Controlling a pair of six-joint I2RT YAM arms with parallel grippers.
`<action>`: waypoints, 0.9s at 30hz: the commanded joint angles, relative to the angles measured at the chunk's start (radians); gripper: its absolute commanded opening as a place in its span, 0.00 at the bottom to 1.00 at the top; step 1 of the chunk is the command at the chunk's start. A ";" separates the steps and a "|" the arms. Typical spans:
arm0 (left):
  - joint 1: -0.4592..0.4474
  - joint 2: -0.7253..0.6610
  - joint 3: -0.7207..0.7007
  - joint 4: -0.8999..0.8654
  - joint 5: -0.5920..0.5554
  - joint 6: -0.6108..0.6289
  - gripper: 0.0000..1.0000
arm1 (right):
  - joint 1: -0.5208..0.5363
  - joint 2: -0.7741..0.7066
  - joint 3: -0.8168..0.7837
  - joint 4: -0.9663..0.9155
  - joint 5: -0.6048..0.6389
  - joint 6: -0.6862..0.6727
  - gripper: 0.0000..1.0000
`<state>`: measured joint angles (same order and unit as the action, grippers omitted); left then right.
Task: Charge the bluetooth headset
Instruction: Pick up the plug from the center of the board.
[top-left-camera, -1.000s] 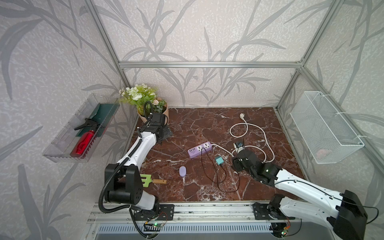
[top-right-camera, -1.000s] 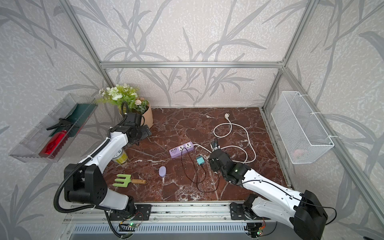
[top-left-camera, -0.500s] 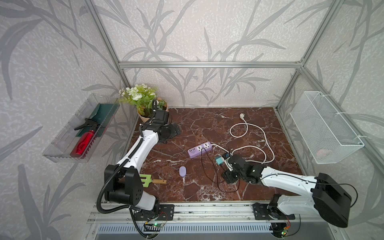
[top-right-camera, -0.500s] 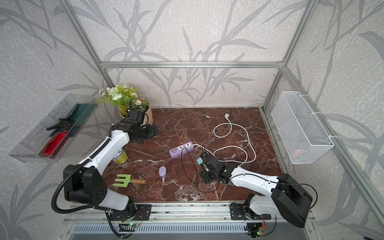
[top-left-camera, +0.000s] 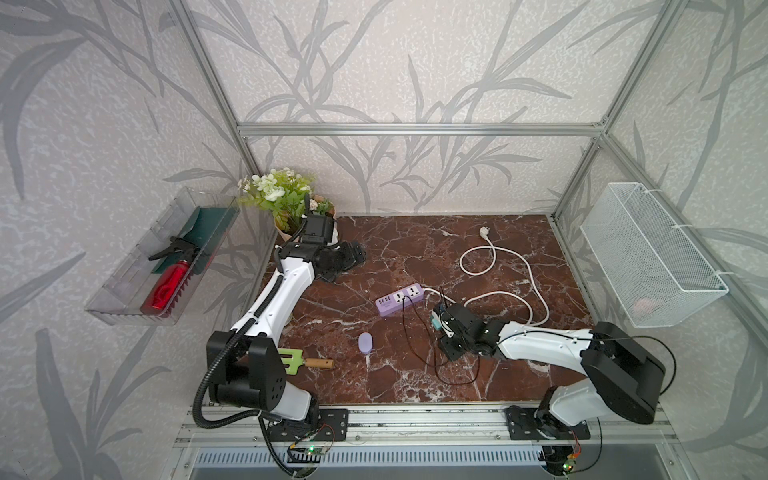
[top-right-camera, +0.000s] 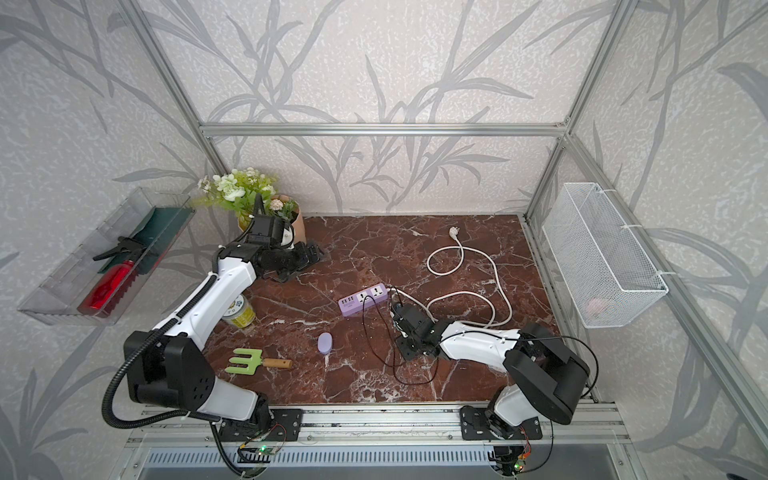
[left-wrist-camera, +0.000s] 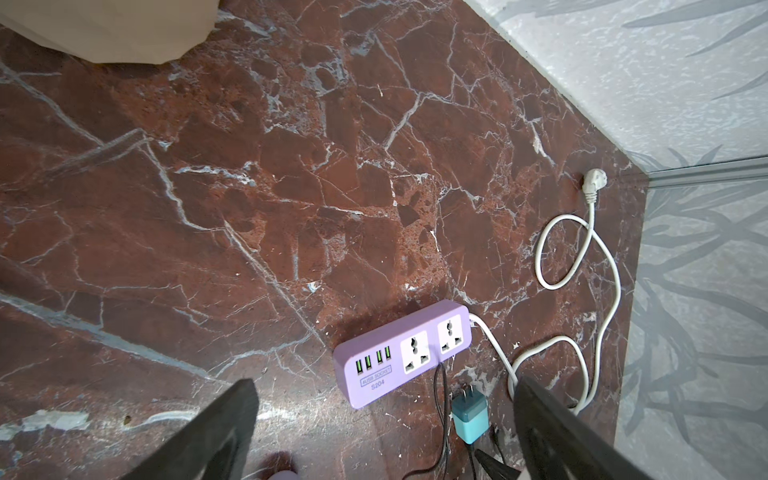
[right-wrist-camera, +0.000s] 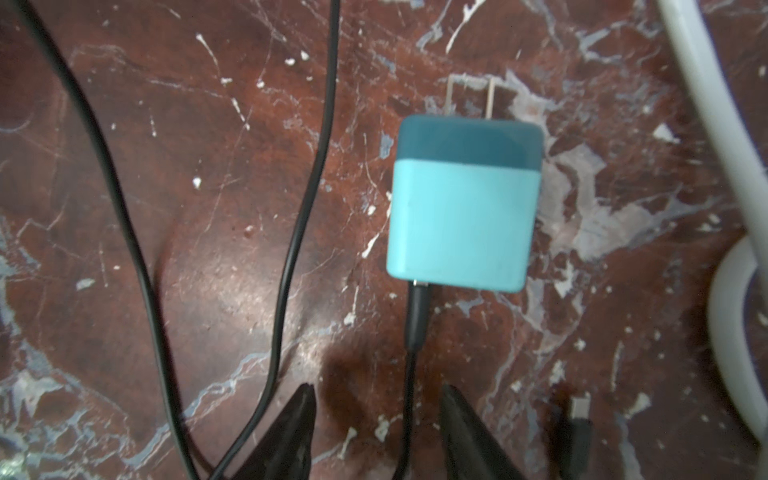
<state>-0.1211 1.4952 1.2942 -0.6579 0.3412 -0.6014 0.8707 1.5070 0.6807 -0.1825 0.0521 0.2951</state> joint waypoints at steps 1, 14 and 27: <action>0.009 0.011 0.014 0.001 0.024 -0.006 0.94 | -0.012 0.038 0.029 0.018 0.034 0.005 0.42; 0.031 0.014 -0.002 0.025 0.078 -0.014 0.94 | -0.027 0.052 0.081 -0.014 0.026 -0.112 0.07; 0.039 -0.015 0.010 0.072 0.426 -0.046 0.31 | -0.042 -0.143 0.455 -0.423 -0.238 -0.462 0.00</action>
<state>-0.0883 1.5013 1.2961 -0.6250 0.6079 -0.6308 0.8406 1.3899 1.0641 -0.4801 -0.0731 -0.0540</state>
